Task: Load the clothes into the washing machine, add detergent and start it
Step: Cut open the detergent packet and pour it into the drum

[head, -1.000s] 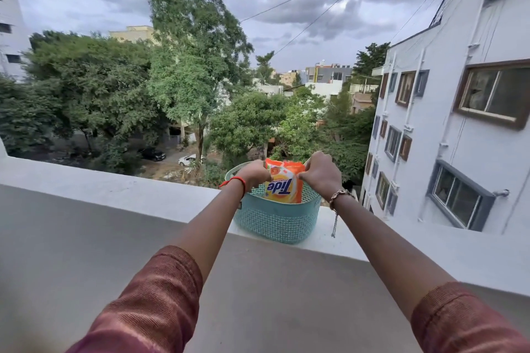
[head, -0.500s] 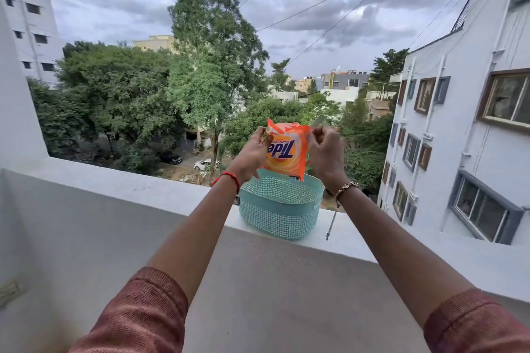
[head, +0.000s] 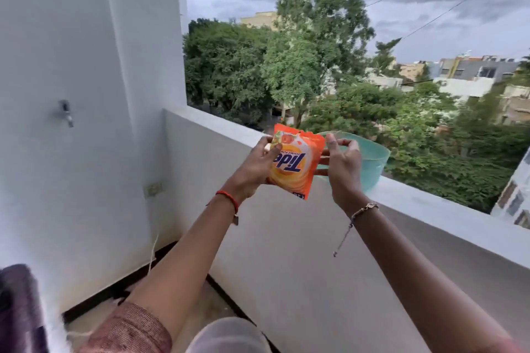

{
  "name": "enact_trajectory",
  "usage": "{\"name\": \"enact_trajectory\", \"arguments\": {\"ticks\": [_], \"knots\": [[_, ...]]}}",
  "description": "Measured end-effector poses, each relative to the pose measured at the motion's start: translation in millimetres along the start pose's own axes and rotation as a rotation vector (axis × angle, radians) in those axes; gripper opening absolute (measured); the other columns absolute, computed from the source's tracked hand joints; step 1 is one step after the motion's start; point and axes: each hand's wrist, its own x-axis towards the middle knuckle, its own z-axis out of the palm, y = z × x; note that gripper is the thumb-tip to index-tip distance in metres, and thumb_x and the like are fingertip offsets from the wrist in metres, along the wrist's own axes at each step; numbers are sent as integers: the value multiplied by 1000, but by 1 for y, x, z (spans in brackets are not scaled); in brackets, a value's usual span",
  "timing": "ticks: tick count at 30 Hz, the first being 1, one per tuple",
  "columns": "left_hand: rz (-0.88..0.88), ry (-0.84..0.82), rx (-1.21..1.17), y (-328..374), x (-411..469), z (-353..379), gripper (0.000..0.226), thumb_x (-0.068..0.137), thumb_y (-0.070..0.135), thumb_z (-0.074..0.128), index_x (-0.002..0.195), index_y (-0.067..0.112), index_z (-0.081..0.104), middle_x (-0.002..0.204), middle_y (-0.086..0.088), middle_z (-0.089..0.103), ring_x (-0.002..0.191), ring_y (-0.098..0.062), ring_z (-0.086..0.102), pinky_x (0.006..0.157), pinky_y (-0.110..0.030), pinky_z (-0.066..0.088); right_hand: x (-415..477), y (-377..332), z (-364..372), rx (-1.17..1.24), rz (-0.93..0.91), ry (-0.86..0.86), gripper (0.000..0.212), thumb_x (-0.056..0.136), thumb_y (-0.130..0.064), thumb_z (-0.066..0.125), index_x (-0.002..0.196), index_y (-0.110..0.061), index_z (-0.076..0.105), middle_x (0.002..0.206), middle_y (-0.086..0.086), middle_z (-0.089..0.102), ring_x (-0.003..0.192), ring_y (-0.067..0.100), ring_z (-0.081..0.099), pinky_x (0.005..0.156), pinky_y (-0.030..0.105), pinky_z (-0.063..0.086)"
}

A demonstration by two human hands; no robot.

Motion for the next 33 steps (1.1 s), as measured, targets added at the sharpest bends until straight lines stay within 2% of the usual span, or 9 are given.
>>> {"name": "enact_trajectory", "arguments": {"ticks": [5,8,11,14,18,23,26,30,33], "knots": [[-120,135,-11,-44,-98,-66,25,98,24,43,121,13,44,112,-10,63,87,-20,66,67,-36,58,-80,32,36,-32,245,-408,25,92,-27,54,95,-3,57,77,11,64,50,16,63,45,29,54],[-191,226,-15,-62,-149,-108,40,97,23,44,134,10,39,126,-12,59,104,-25,62,84,-44,53,-119,38,61,-77,322,-646,24,92,-25,54,84,-4,64,75,11,66,55,22,65,52,35,57],[-187,319,-53,-71,-198,-146,23,98,15,42,120,11,49,116,-10,62,91,-14,66,73,-25,57,-155,40,93,-109,354,-885,24,93,-16,52,75,-7,65,72,11,68,60,22,67,58,37,58],[-177,417,-65,-74,-245,-180,16,97,10,42,102,19,54,101,-3,64,77,-3,68,66,-19,56,-191,46,127,-154,320,-1058,18,89,-11,57,75,-8,68,71,12,69,64,23,69,66,37,58],[-174,536,-81,-78,-303,-223,17,95,6,46,97,19,56,93,-1,67,72,-2,67,65,-17,55,-245,59,174,-105,339,-1104,19,87,-1,57,71,-5,66,51,1,67,47,11,65,49,21,56],[-173,681,-182,-85,-368,-282,16,93,7,50,95,20,60,75,10,72,76,-9,64,67,-25,52,-310,73,237,-51,362,-1110,16,87,3,56,75,4,66,66,12,68,49,16,66,49,25,57],[-171,747,-323,-92,-406,-318,16,90,17,57,104,25,58,97,3,65,89,-12,58,71,-31,51,-345,73,270,-10,361,-1088,14,87,4,55,90,16,63,69,16,66,50,16,66,54,29,59],[-245,835,-628,-103,-446,-351,106,46,60,82,138,32,36,137,-5,49,126,-26,46,77,-48,51,-388,71,303,56,376,-1076,11,87,3,55,88,9,65,53,2,68,49,15,66,53,29,59],[-328,810,-879,-109,-472,-367,87,74,67,52,142,15,35,139,-22,45,128,-43,42,89,-65,38,-419,68,318,78,399,-1109,13,86,2,56,79,-1,67,57,3,70,54,16,67,56,30,60]]}}
